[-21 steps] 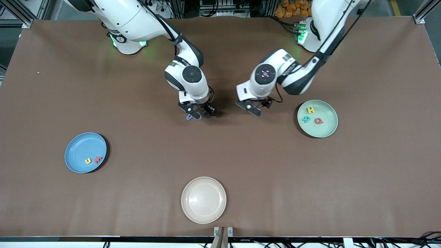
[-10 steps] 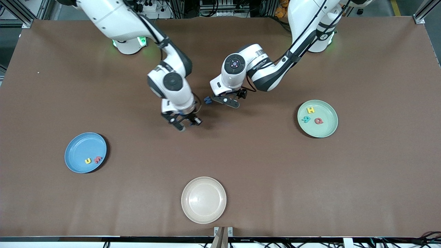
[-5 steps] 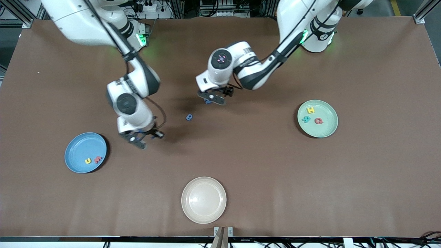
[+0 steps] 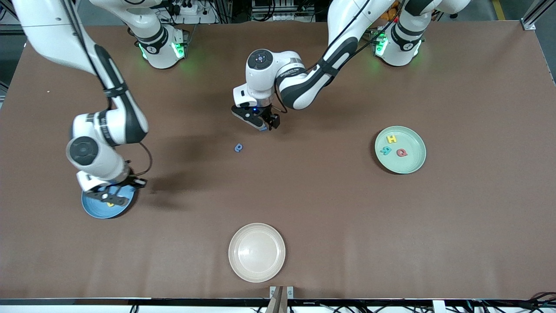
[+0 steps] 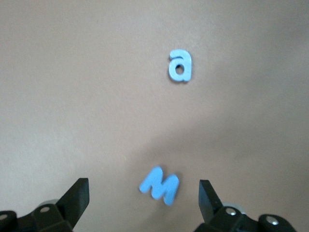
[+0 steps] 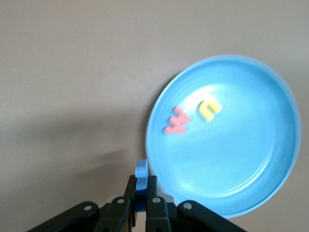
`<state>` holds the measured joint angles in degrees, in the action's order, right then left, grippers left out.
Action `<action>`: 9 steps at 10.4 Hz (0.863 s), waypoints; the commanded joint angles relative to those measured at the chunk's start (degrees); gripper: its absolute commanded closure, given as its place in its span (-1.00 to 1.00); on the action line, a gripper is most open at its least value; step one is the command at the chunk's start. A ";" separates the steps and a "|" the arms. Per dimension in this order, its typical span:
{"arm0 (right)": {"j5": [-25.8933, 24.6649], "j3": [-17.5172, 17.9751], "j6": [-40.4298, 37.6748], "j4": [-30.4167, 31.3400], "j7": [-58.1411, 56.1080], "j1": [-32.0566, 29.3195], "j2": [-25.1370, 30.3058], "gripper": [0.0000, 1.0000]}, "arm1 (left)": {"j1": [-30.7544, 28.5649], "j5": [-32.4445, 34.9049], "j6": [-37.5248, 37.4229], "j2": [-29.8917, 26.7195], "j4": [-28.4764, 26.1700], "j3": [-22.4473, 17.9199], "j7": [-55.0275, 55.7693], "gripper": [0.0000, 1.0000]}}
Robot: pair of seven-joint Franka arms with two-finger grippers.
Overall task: Sort upper and lower case letters into plates
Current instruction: 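Drop the i on the blue plate while the left gripper lowers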
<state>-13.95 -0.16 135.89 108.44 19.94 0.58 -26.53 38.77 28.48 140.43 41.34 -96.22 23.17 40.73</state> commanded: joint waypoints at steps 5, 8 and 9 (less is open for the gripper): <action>1.03 -3.18 -1.33 -3.06 -16.16 -3.14 -1.42 -1.00 | -0.62 5.56 1.96 5.07 0.78 0.03 0.40 -1.00; 6.82 -3.18 -5.01 -3.24 -15.63 -1.38 -1.07 -1.00 | -0.54 0.27 1.87 5.15 0.42 -0.06 -1.70 -1.00; 7.44 -3.00 -5.98 -3.24 -14.76 -0.85 -0.81 -1.00 | -0.37 0.00 1.87 5.24 0.42 -0.06 -1.28 -1.00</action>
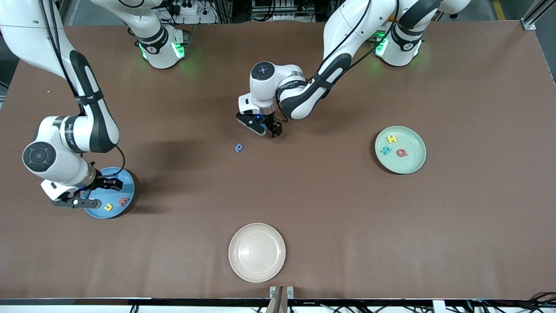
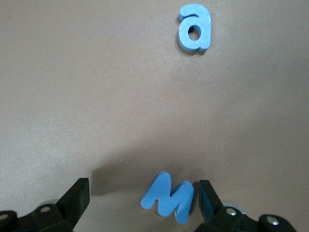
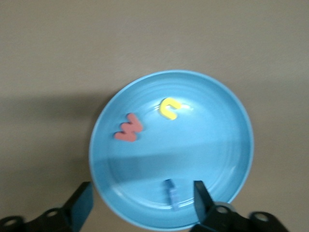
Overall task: Sort upper and lower case letters into plates
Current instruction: 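Drop the i on the blue plate while the left gripper lowers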
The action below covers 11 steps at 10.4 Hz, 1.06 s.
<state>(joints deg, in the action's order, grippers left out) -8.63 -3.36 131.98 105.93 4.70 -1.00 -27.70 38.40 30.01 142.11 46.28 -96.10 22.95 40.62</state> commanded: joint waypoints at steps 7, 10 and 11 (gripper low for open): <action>2.30 5.63 -5.24 -0.81 21.89 4.60 1.33 -1.00 | 0.18 -2.32 0.10 0.38 0.13 0.16 1.29 -0.27; 2.30 8.63 -5.24 -0.82 29.82 5.22 1.24 -1.00 | 0.27 -2.32 0.01 0.39 0.13 0.16 2.62 -0.27; 2.30 9.33 -5.07 -0.82 31.75 5.31 1.15 -1.00 | 0.27 -2.32 0.01 0.39 0.13 0.16 2.80 -0.27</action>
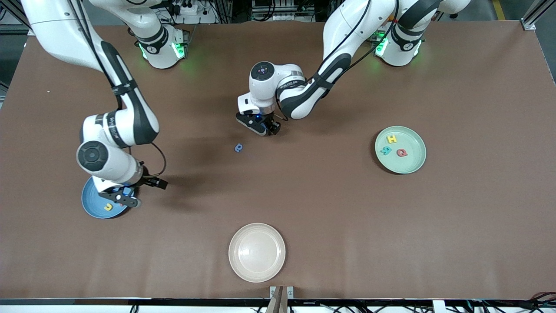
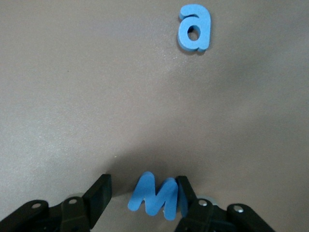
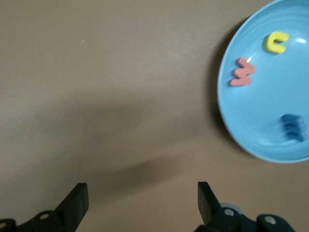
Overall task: Sort upper and lower case letters into plates
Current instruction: 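Grasp the blue M with the left gripper while the right gripper returns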
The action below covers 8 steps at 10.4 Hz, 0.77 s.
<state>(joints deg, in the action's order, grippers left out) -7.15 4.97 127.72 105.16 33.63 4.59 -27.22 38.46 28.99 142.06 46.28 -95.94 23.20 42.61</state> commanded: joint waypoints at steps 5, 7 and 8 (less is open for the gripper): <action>1.17 7.50 -0.36 1.62 17.14 0.41 0.76 -1.00 | 0.74 -2.44 -0.38 0.22 -0.38 0.01 5.38 -0.39; 1.17 8.82 -0.36 2.15 20.14 0.41 0.94 -1.00 | 0.74 -2.44 -0.38 -0.05 -1.09 0.01 5.64 -0.39; 1.17 9.09 -0.36 2.24 20.33 0.41 0.94 -1.00 | 0.74 -2.44 -0.38 -0.05 -1.09 -0.08 5.64 -0.38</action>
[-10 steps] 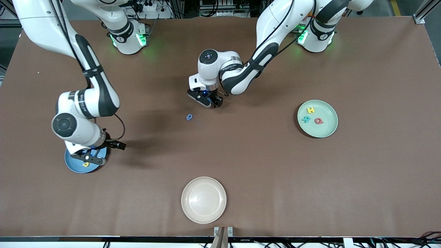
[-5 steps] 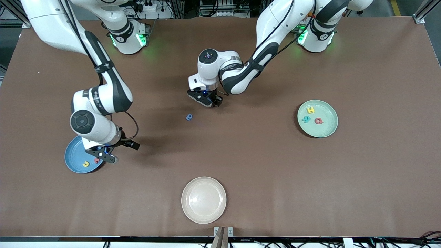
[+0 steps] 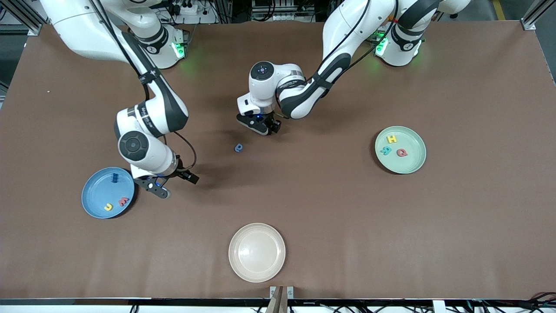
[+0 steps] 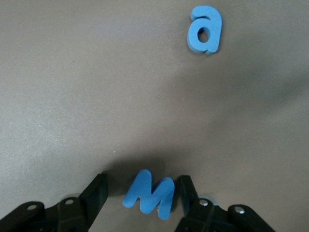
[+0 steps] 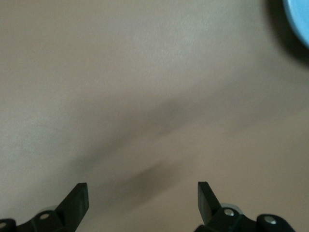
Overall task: Sort upper and lower case letters into plates
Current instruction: 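Grasp the blue M with the left gripper while the right gripper returns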
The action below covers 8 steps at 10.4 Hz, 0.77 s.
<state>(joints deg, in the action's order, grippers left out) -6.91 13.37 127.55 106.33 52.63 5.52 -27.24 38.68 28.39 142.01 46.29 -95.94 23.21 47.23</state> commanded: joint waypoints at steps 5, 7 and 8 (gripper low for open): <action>0.93 1.04 -0.19 0.90 3.62 -0.08 0.96 -1.00 | 0.35 -1.84 -0.33 0.03 -1.53 0.00 0.93 -0.27; 0.93 1.13 -0.19 0.72 3.70 -0.08 0.96 -1.00 | 0.35 -1.84 -0.33 0.03 -1.62 0.00 0.93 -0.13; 0.93 1.21 -0.19 0.64 4.23 -0.08 0.96 -1.00 | 0.26 -1.84 -0.33 0.03 -1.88 0.00 1.02 -0.01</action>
<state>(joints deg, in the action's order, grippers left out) -6.89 14.16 127.51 106.38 55.69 5.53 -27.24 38.70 27.87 141.96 46.19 -96.02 23.40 47.29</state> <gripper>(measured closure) 0.000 0.432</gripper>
